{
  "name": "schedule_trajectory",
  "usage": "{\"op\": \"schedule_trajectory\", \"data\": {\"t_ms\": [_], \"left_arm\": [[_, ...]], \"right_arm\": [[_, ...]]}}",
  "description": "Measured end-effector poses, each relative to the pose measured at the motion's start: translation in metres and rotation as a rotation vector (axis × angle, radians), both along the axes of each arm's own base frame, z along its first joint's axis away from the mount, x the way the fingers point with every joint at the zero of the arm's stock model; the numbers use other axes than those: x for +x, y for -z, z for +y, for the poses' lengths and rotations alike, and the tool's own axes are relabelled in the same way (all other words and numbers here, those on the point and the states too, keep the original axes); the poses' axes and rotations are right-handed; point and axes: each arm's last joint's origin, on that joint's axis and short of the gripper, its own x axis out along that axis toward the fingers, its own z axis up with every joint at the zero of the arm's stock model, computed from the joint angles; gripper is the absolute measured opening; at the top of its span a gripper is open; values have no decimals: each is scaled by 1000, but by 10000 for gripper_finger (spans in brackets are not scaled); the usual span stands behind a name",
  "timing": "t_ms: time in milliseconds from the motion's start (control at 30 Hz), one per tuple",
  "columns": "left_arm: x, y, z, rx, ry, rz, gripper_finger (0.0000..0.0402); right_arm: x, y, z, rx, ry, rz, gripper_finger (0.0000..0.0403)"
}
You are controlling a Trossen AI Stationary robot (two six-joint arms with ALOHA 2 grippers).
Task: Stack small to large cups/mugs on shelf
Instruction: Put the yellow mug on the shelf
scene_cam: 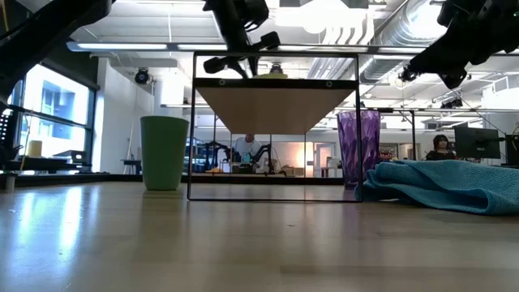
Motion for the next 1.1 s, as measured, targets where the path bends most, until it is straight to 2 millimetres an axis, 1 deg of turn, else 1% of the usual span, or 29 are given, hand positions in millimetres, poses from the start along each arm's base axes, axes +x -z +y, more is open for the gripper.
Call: {"op": "schedule_trajectory", "data": {"t_ms": [100,233,633,933,1100], "left_arm": [[0,0,0,11,-14,9,78],[-1,0,1,22,-21,14,85],[0,1,2,31,-20,22,46],[1,2,2,35,-16,20,53],[1,2,2,30,-15,27,50]], "right_arm": [[0,0,0,0,0,0,53],[0,0,0,0,0,0,53],[0,0,0,1,-1,0,53],[0,0,0,1,-1,0,53],[0,0,0,1,-1,0,53]]}}
